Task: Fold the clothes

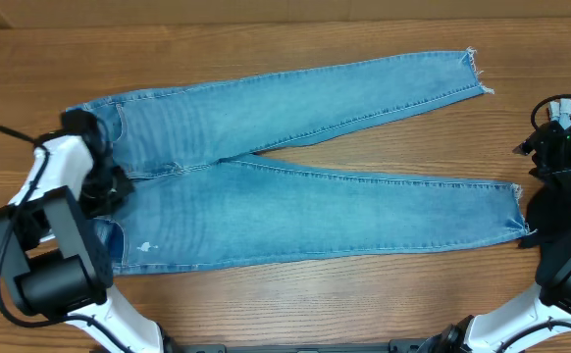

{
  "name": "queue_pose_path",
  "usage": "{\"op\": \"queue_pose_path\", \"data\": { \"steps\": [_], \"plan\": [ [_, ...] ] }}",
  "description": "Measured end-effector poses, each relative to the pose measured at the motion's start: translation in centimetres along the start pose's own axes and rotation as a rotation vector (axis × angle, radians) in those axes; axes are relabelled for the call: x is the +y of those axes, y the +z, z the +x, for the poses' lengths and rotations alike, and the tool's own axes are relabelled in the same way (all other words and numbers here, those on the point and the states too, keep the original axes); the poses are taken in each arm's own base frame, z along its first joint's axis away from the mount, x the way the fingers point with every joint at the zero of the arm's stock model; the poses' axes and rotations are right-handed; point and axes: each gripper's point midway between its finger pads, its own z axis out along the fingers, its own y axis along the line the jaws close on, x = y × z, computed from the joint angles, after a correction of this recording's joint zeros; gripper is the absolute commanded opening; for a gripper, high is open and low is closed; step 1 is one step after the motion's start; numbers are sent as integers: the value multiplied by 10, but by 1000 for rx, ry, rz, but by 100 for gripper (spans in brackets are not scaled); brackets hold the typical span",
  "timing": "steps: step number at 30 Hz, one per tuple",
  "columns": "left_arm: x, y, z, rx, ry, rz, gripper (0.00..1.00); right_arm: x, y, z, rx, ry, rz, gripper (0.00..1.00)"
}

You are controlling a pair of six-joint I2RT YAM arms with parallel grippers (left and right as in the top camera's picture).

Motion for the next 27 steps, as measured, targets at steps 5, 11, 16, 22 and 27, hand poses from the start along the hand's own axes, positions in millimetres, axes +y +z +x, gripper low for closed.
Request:
{"op": "queue_pose_path", "data": {
  "steps": [5, 11, 16, 22, 27],
  "plan": [
    [-9, -28, -29, -64, 29, 78, 9, 9, 2, 2, 0, -28, -4, 55],
    [-32, -81, -66, -169, 51, 231, 56, 15, 4, 3, -2, -65, -7, 59],
    [-36, -104, -111, -322, -10, 402, 56, 15, 4, 3, -2, -68, -7, 59],
    [4, -121, -165, -434, -180, 760, 74, 14, 4, 6, 9, -67, -4, 60],
    [-18, -95, -194, -401, -83, 895, 70, 12, 4, 13, 36, -85, 4, 59]
  ]
}}
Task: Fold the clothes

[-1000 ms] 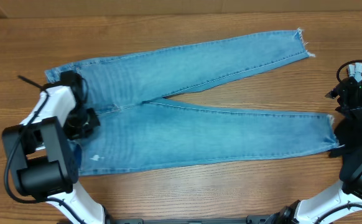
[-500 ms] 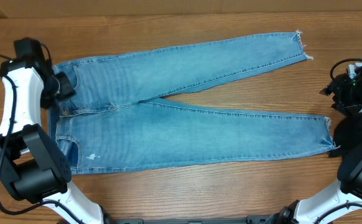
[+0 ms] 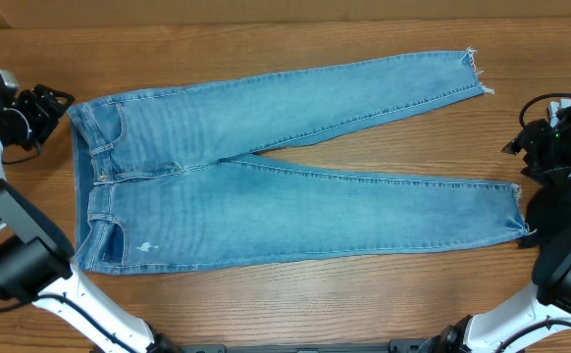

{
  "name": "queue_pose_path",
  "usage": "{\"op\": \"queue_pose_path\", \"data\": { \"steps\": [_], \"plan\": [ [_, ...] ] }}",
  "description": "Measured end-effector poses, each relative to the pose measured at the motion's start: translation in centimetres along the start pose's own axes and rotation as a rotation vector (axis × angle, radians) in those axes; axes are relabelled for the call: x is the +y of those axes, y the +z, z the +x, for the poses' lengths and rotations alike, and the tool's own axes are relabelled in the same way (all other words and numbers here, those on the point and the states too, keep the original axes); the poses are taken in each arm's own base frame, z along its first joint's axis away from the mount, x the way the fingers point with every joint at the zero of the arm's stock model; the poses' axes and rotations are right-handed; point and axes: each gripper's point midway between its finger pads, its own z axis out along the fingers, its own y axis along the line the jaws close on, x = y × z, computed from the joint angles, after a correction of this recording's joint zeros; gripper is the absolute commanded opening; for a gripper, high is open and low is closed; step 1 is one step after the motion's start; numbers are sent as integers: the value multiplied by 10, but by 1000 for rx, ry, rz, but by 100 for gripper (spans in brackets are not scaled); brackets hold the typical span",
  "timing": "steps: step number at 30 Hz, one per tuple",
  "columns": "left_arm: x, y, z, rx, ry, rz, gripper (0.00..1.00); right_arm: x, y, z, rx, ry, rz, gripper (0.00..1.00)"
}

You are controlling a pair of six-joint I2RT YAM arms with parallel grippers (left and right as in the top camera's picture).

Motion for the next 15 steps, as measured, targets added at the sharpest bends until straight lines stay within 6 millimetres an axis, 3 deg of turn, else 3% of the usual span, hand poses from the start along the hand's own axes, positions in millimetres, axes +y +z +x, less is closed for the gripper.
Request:
{"op": "queue_pose_path", "data": {
  "steps": [2, 9, 15],
  "plan": [
    [12, 13, -3, 8, 72, -15, 70, 0, 0, 1, 2, -8, 1, 59],
    [37, 20, -22, -41, 350, -140, 71, 0, 0, 1, 4, -18, 1, 59],
    [54, 60, -12, -17, 408, -130, 75, -1, 0, 3, 12, -15, 3, 59]
  ]
}}
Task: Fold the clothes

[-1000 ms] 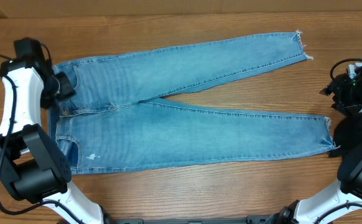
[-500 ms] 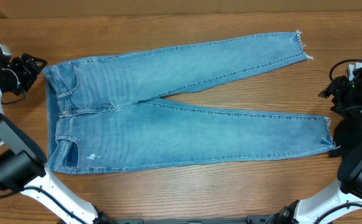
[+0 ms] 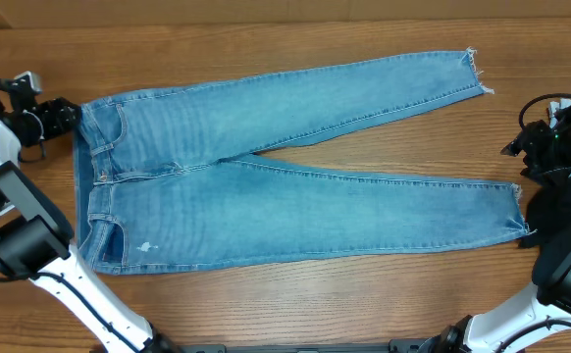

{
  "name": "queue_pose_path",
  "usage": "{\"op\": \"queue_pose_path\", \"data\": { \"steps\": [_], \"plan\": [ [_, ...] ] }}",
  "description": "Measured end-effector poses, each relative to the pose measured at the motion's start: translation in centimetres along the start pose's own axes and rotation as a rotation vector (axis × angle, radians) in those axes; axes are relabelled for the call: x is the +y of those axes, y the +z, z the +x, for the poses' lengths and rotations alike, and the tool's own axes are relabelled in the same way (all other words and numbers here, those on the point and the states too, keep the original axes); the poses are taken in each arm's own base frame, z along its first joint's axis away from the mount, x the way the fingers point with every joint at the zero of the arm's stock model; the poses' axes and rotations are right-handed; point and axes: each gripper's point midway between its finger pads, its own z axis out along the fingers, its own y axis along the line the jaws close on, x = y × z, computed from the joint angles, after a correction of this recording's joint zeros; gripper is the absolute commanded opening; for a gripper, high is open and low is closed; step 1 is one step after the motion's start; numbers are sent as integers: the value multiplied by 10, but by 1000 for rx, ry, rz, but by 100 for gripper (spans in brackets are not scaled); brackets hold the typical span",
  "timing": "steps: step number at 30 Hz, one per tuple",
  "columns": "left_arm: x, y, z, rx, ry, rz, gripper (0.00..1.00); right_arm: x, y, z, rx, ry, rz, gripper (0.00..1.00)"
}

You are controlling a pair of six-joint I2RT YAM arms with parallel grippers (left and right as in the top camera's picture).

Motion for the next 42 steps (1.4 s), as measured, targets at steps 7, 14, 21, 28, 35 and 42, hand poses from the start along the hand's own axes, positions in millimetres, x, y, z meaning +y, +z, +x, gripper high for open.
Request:
{"op": "queue_pose_path", "data": {
  "steps": [7, 14, 21, 28, 35, 42],
  "plan": [
    [-32, 33, 6, 16, 78, 64, 35, 0, 0, 1, 5, 8, 1, 59],
    [-42, 28, 25, 104, -37, 112, 4, 6, 1, -8, -34, -17, -12, 30],
    [-62, -6, 42, 243, -150, 122, 4, 90, 6, -42, -237, -284, -121, 38],
    [-79, -21, 48, 294, -168, 136, 4, 151, 51, -126, -268, -351, -277, 85],
    [-113, -2, 62, 370, -63, 73, 4, 211, 46, -194, -527, -605, -384, 100],
    [-117, -1, 68, 400, -54, 54, 4, 187, 139, -204, -482, -611, -339, 100]
  ]
}}
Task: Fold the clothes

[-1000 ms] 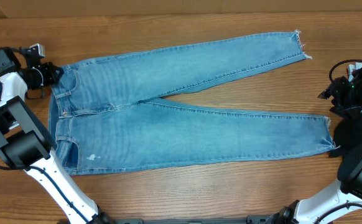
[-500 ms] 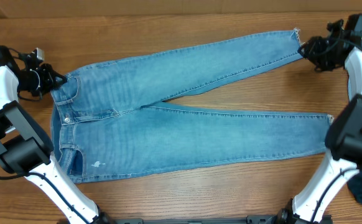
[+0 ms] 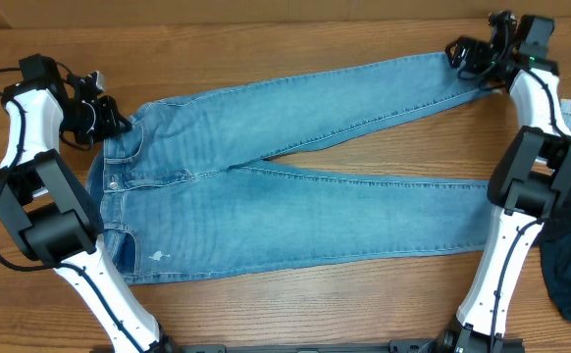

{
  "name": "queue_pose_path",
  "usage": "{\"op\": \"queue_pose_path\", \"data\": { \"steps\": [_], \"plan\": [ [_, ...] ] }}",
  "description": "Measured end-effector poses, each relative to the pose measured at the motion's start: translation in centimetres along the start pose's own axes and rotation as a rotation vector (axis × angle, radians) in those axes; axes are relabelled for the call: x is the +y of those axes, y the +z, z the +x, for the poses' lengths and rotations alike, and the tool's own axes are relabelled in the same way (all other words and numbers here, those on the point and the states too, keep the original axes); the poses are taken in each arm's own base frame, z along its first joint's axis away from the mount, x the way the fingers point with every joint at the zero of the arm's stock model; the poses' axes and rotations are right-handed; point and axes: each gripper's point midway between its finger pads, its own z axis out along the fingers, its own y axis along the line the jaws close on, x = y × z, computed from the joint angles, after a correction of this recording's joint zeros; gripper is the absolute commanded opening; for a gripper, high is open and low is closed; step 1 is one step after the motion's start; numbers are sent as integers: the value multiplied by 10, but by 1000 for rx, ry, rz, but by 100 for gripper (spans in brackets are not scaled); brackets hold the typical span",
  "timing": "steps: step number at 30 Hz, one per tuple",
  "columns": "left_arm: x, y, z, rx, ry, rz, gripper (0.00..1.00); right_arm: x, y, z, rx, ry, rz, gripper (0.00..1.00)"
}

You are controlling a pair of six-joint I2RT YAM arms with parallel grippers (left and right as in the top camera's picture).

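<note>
Light blue jeans (image 3: 295, 211) lie flat on the wooden table (image 3: 266, 304), waist to the left and both legs running right. My left gripper (image 3: 106, 123) is at the far corner of the waistband and looks shut on it. At the hem of the far leg, my right gripper (image 3: 459, 51) looks shut on the cloth, and the frayed hem is hidden under it. The near leg's hem is partly hidden behind my right arm.
A dark blue garment lies bunched at the table's near right corner. A pale object shows at the right edge. The table's far edge runs close behind both grippers.
My left gripper went from beside the waist's far corner onto it. My right gripper moved from the right edge to the far leg's hem. The jeans have shifted right and the far leg has swung farther back.
At first my left gripper rested on the middle of the waistband while the right hung off the right edge. The left was then clear of the jeans at far left, then close beside the waist corner. Now each gripper is on a far end of the shifted jeans.
</note>
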Motion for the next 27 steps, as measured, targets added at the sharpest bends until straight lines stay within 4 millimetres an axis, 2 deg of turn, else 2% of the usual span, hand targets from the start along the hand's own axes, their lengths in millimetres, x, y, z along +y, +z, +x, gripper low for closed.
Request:
{"op": "queue_pose_path", "data": {
  "steps": [2, 4, 6, 9, 11, 16, 19, 21, 23, 24, 26, 27],
  "plan": [
    [1, 0, 1, 5, -2, -6, 4, -2, 1, 0, -1, -1, 10, 100],
    [1, 0, 2, 8, -4, -9, 4, -4, 1, 0, -2, -2, 19, 93],
    [2, 0, 3, 10, -4, -9, 4, -5, 2, 3, 6, -3, 22, 71],
    [2, 0, 3, 10, -4, -10, 4, -6, 2, 10, 35, 9, 29, 27],
    [2, 0, 3, 11, -5, -13, 4, -9, 2, 15, 52, 25, 39, 4],
    [2, 0, 3, 11, -5, -14, 4, -10, 1, 22, 83, 42, 40, 4],
    [2, -2, 4, 19, -23, -15, 4, -8, -10, 25, 122, 68, 70, 4],
    [0, -12, 1, 21, -42, -16, 4, -2, -37, 9, 123, 76, 123, 4],
    [-5, -30, -7, 10, -45, -18, 4, 12, -82, -25, 74, 78, 179, 4],
    [-11, -43, -13, -7, -38, -16, 4, 25, -112, -50, 20, 65, 195, 4],
    [-25, -69, -18, -30, -29, -10, 4, 52, -178, -84, -54, 53, 217, 4],
    [-38, -93, -17, -43, -26, -10, 4, 67, -217, -98, -93, 48, 228, 4]
  ]
}}
